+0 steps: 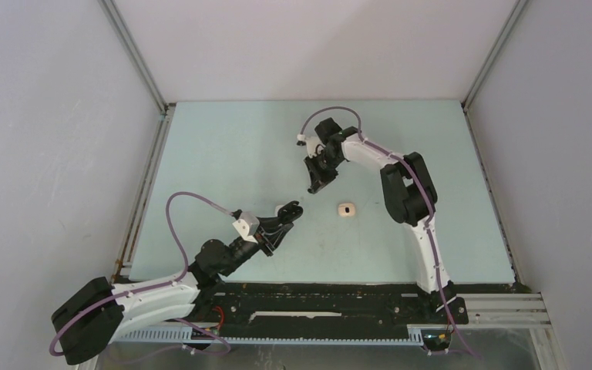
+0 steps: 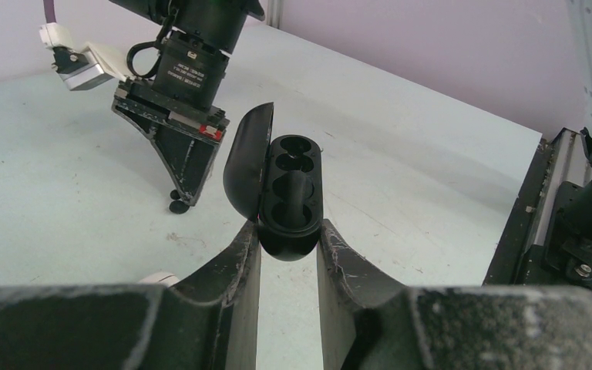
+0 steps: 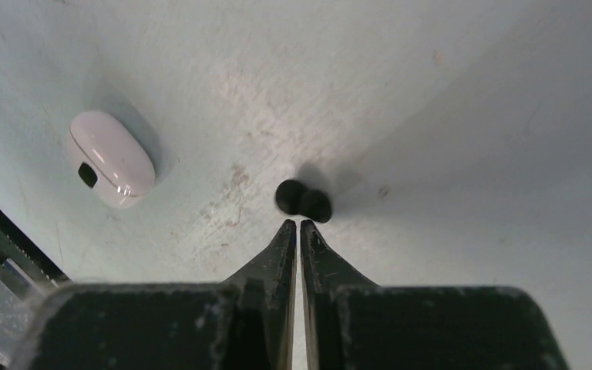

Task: Insert the wireless bluetooth earbuds into the charging case
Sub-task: Pick up the earbud from the center of the board.

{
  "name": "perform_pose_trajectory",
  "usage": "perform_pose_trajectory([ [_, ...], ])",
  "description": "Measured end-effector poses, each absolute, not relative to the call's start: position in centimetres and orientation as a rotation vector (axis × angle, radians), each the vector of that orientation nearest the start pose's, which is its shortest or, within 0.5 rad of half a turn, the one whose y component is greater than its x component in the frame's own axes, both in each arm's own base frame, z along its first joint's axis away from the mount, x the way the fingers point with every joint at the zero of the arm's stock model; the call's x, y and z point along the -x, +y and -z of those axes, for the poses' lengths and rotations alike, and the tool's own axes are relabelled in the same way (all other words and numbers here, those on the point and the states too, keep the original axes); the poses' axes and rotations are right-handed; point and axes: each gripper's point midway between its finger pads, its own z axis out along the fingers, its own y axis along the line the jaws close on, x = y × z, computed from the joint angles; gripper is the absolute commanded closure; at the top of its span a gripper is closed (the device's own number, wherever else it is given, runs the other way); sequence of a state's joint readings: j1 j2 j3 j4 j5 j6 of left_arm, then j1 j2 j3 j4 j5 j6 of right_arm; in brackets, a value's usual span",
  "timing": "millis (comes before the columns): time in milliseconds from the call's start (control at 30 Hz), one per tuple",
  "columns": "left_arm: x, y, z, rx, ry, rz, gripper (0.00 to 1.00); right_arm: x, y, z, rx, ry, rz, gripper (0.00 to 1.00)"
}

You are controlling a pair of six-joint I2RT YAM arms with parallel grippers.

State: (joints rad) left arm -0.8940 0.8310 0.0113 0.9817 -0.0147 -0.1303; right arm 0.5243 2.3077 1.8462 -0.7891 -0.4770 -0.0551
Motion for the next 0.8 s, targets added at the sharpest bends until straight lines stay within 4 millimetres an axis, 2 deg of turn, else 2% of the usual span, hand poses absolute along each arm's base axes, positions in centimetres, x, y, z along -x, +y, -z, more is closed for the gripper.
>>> perform_pose_trajectory([
  [300, -19.0, -24.0, -16.9, -0.534, 1.364, 0.833, 1.0, -33.7, 29.0, -2.8, 0.92, 2.72, -0.818, 0.97],
  [467, -19.0, -24.0, -16.9, -0.534, 1.364, 0.833, 1.0, -32.0, 27.7, -4.3, 0.915, 2.695, -0.896, 0.89],
  [567, -18.9, -24.0, -16.9, -0.534, 1.363, 0.833, 1.0, -32.5, 27.7, -6.1, 1.003, 2.584, -0.924, 0.81],
  [667, -18.9, -24.0, -17.1, -0.531, 1.358, 0.834, 1.0, -33.1, 27.8, -7.8, 1.173, 2.376, -0.9, 0.74],
  [800, -19.0, -23.7, -18.1, -0.506, 1.329, 0.835, 1.0, -31.0, 26.5, -8.8, 1.406, 2.077, -0.817, 0.67],
])
